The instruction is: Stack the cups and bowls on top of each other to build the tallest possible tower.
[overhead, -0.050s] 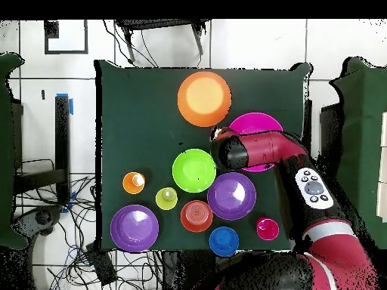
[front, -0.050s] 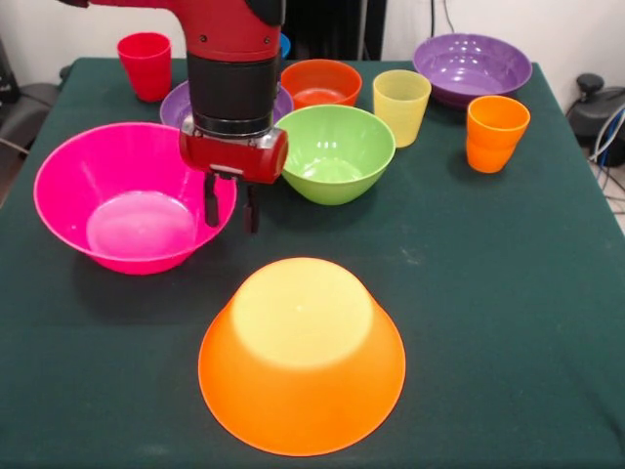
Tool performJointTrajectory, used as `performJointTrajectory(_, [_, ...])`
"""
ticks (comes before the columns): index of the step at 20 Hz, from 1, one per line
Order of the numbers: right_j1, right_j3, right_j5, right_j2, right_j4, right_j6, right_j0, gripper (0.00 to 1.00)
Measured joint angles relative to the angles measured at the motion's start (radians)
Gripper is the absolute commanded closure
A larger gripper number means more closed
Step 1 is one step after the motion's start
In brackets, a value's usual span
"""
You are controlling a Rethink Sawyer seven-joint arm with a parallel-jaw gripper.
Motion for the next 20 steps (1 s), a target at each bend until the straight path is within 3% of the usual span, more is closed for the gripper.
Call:
performJointTrajectory(12, [0.029, -0.001, -0.006, -0.056, 0.000, 0.000, 0.000, 0.00])
performJointTrajectory(13, [0.029, -0.001, -0.006, -0.060, 0.000, 0.000, 0.000, 1.00])
performJointTrajectory(20, [0.003, -0.002, -0.006, -0.066, 0.000, 0.000, 0.001, 1.00])
